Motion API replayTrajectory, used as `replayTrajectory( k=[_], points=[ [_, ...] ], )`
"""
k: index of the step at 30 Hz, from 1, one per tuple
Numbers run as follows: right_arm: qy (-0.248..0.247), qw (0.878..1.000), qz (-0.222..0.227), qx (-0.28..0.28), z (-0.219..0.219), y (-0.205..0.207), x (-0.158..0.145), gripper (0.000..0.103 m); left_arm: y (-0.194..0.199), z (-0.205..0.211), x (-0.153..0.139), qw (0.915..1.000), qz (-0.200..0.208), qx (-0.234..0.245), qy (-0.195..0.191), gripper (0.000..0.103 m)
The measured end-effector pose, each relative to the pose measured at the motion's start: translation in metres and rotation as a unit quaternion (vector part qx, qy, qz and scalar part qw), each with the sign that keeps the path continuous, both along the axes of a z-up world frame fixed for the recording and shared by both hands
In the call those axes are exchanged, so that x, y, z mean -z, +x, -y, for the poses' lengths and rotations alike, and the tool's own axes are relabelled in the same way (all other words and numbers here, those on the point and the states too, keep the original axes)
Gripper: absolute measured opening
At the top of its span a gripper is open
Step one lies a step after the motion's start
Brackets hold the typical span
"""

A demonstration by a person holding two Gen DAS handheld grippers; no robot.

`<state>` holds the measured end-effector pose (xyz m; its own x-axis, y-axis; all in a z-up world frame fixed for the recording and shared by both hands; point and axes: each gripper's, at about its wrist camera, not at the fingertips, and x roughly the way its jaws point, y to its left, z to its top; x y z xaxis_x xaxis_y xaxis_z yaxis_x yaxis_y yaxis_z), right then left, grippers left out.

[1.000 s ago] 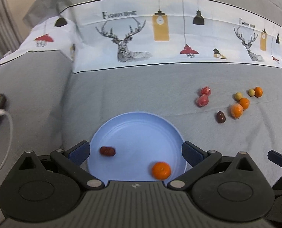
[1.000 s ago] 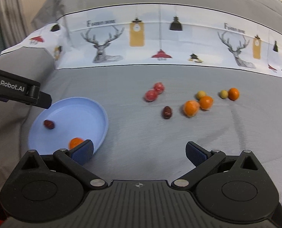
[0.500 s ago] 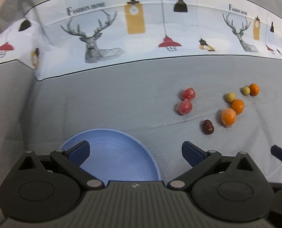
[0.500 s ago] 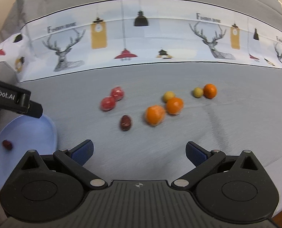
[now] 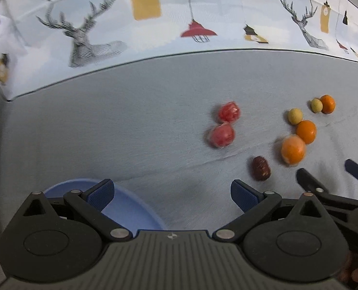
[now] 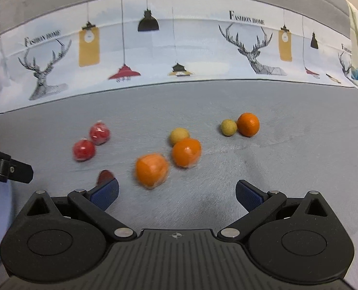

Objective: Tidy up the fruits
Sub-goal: 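Grasp a red cherry with the left tool while the right tool grasps a tangerine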

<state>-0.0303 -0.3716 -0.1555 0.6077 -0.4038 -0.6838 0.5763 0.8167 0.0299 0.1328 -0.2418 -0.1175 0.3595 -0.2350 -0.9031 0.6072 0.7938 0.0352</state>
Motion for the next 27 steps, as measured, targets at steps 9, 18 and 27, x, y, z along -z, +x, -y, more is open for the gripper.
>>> replayTrajectory(
  k=[9, 18, 27],
  points=[
    [0.027, 0.998, 0.038, 0.050, 0.049, 0.015, 0.005, 0.102, 0.025, 0.051, 0.028, 0.9990, 0.005, 0.044, 0.002, 0.103],
    [0.057, 0.995, 0.055, 0.060, 0.069, 0.022, 0.006, 0.101, 0.030, 0.069, 0.042, 0.9979, 0.007, 0.061, 0.019, 0.103],
    [0.040, 0.999, -0.006, 0.034, 0.060, 0.039, 0.031, 0.092, 0.026, 0.072, 0.045, 0.9976, 0.021, 0.060, 0.025, 0.097]
  ],
)
